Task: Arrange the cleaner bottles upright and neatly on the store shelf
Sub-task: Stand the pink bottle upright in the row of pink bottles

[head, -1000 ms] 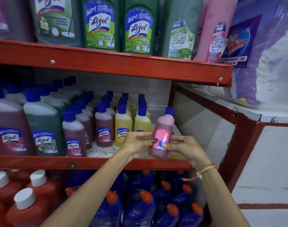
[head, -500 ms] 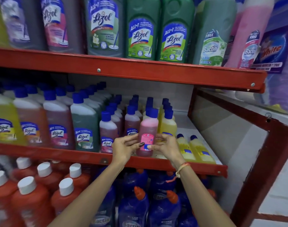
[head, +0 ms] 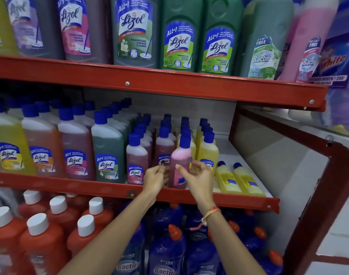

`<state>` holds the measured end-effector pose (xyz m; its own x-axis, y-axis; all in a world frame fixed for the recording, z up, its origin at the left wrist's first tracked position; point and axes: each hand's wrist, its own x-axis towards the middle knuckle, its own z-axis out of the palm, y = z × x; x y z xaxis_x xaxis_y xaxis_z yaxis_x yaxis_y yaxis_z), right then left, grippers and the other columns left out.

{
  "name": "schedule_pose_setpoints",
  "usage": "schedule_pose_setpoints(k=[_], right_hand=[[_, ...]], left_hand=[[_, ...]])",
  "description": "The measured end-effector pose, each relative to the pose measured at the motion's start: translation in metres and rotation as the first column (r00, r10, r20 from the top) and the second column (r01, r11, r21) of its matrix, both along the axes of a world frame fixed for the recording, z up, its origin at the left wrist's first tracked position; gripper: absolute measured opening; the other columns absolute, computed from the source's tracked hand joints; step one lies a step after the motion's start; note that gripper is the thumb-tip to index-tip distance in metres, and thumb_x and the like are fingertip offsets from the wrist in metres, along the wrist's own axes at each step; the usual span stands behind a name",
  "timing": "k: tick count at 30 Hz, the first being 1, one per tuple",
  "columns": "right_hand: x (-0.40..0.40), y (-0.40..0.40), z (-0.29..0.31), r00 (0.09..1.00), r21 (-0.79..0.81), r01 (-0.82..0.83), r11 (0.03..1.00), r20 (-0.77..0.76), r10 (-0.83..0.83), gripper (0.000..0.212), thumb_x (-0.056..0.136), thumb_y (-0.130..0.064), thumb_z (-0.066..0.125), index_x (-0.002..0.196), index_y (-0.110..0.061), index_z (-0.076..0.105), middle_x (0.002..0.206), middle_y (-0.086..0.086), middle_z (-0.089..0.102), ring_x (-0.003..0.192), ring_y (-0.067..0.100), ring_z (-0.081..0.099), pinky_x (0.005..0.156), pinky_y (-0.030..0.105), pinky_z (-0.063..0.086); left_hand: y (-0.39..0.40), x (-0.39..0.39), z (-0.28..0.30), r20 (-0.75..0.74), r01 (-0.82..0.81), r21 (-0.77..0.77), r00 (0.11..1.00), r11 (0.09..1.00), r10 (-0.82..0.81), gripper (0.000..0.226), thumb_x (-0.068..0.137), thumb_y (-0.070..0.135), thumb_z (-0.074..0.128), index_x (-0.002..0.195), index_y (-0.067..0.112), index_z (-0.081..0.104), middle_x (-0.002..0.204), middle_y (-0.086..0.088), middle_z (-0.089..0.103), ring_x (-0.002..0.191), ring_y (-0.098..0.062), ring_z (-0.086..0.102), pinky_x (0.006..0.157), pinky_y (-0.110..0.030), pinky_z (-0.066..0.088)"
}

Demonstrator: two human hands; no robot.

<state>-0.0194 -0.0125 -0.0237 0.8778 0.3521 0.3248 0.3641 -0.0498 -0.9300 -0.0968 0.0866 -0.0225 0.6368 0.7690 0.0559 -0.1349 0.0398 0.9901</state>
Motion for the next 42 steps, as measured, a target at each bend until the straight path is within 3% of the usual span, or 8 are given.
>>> schedule_pose_setpoints(k=[6,11,17,22,26,32,39,42], right_hand=[[-0.016,0.018,-0.015,0.97,-0.057,0.203,0.978,0.149,-0.192,0.076,0.054,-0.051,0.083,0.113,-0.013,0.053,0.109,0.001,0.059,0.096,0.018,0.061,0.085,0.035,0.054],[-0.01,0.015,-0.015,0.965,-0.098,0.174,0.98,0.215,-0.15,0.066,0.058,-0.045,0.08,0.112,-0.018,0.055,0.1,-0.007,0.065,0.093,0.012,0.063,0.082,0.033,0.054],[0.011,-0.002,-0.006,0.979,-0.136,-0.165,0.977,0.098,0.179,0.064,0.06,-0.031,0.08,0.118,-0.016,0.055,0.112,-0.004,0.068,0.104,0.008,0.064,0.088,0.031,0.056],[0.013,-0.001,-0.002,0.976,-0.154,-0.125,0.98,0.156,0.149,0.065,0.053,-0.047,0.086,0.107,-0.02,0.061,0.104,-0.008,0.066,0.09,0.006,0.066,0.08,0.025,0.057],[0.02,-0.004,-0.001,0.962,-0.112,-0.261,0.959,0.05,0.268,0.042,0.066,-0.015,0.081,0.1,-0.026,0.059,0.096,-0.004,0.069,0.093,0.016,0.067,0.079,0.025,0.055],[0.027,-0.013,0.006,0.925,-0.123,-0.379,0.917,-0.057,0.375,0.045,0.073,-0.01,0.076,0.112,-0.019,0.054,0.105,-0.001,0.067,0.097,0.013,0.065,0.079,0.023,0.053],[0.009,-0.019,-0.007,0.969,-0.068,-0.246,0.967,-0.041,0.243,0.034,0.08,-0.012,0.07,0.113,-0.014,0.061,0.103,-0.005,0.068,0.099,0.01,0.066,0.07,0.015,0.052],[0.0,-0.023,-0.014,0.989,-0.172,-0.118,0.978,0.063,0.131,0.037,0.083,-0.015,0.067,0.119,-0.011,0.063,0.108,-0.004,0.068,0.106,0.012,0.064,0.084,0.02,0.051]], left_hand=[[0.007,0.012,0.016,-0.052,0.145,-0.198,0.986,0.969,-0.158,0.06,0.099,0.042,0.019,0.126,-0.001,0.051,0.128,-0.021,0.058,0.109,-0.029,0.057,0.092,-0.037,0.04],[0.01,0.01,0.016,-0.019,0.237,-0.237,0.969,0.942,-0.248,0.091,0.089,0.065,0.005,0.126,-0.003,0.052,0.129,-0.023,0.057,0.105,-0.026,0.055,0.094,-0.037,0.039],[0.01,0.002,0.015,-0.01,0.227,-0.174,0.973,0.958,-0.232,0.09,0.088,0.066,0.005,0.129,0.001,0.051,0.137,-0.02,0.053,0.126,-0.029,0.052,0.106,-0.038,0.039],[0.002,0.006,0.015,-0.016,0.217,-0.141,0.975,0.966,-0.222,0.091,0.087,0.066,0.005,0.127,0.001,0.053,0.132,-0.02,0.057,0.108,-0.023,0.059,0.095,-0.032,0.043],[0.004,-0.003,0.013,-0.003,0.171,-0.108,0.985,0.979,-0.172,0.09,0.088,0.065,0.006,0.123,-0.001,0.057,0.131,-0.021,0.059,0.12,-0.027,0.057,0.1,-0.034,0.041],[-0.004,-0.016,0.014,-0.001,0.151,-0.075,0.989,0.986,-0.151,0.086,0.09,0.062,0.007,0.132,-0.001,0.046,0.141,-0.021,0.049,0.131,-0.029,0.047,0.106,-0.032,0.035],[-0.015,-0.027,0.007,0.002,0.118,0.0,0.993,0.993,-0.118,0.075,0.094,0.054,0.011,0.132,0.001,0.048,0.14,-0.018,0.051,0.13,-0.025,0.049,0.106,-0.028,0.035],[-0.015,-0.028,0.002,-0.023,0.104,0.04,0.994,0.994,-0.103,0.076,0.092,0.058,0.013,0.13,0.004,0.051,0.138,-0.013,0.053,0.128,-0.021,0.051,0.112,-0.031,0.033]])
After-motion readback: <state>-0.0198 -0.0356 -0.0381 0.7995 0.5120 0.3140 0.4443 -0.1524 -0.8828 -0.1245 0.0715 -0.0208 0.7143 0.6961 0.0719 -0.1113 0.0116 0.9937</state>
